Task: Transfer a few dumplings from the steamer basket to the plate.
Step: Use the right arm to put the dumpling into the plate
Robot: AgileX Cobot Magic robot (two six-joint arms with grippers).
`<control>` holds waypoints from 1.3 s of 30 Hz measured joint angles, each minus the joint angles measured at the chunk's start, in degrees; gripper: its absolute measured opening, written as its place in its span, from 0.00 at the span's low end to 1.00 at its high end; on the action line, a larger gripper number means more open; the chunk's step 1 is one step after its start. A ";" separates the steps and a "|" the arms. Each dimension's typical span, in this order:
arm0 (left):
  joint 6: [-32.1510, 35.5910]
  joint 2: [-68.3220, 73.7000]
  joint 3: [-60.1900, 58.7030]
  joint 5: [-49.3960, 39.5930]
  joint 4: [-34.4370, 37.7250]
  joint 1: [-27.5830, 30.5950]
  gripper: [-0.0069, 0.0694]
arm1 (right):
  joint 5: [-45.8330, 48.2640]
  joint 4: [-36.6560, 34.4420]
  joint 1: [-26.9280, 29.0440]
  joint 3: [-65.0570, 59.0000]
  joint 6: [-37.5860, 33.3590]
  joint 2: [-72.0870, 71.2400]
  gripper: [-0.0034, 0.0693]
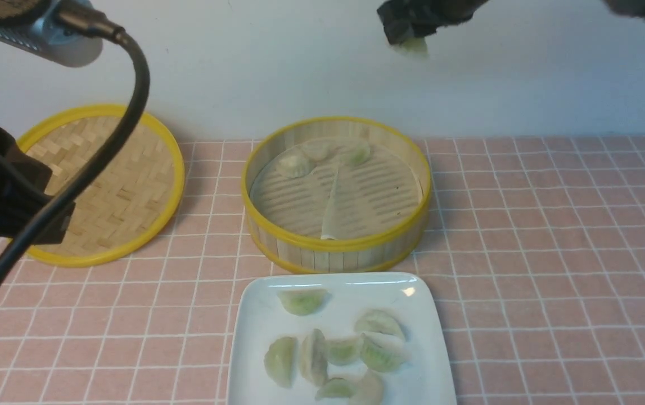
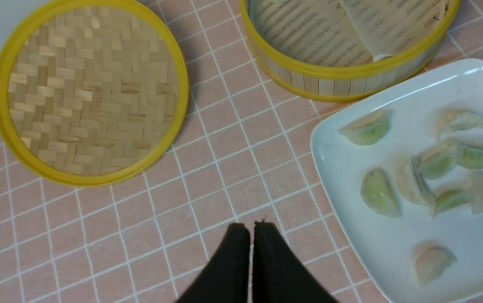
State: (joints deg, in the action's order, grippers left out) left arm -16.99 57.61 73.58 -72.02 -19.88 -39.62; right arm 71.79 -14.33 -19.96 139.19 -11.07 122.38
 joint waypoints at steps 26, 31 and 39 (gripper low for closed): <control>0.06 0.00 0.00 -0.06 5.45 0.00 0.08 | -24.52 -8.21 -12.01 -83.07 2.16 -26.63 0.36; 0.18 0.00 0.00 -0.06 5.89 0.00 0.08 | -25.18 -9.43 -12.01 -83.07 2.73 -23.89 0.53; 0.18 0.00 0.00 -0.06 5.99 0.00 0.08 | -17.44 -8.79 -12.01 -76.32 5.78 -24.51 0.67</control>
State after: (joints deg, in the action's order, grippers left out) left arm -16.81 57.61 73.58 -72.08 -13.89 -39.62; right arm 54.35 -23.13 -31.97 62.87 -5.29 97.87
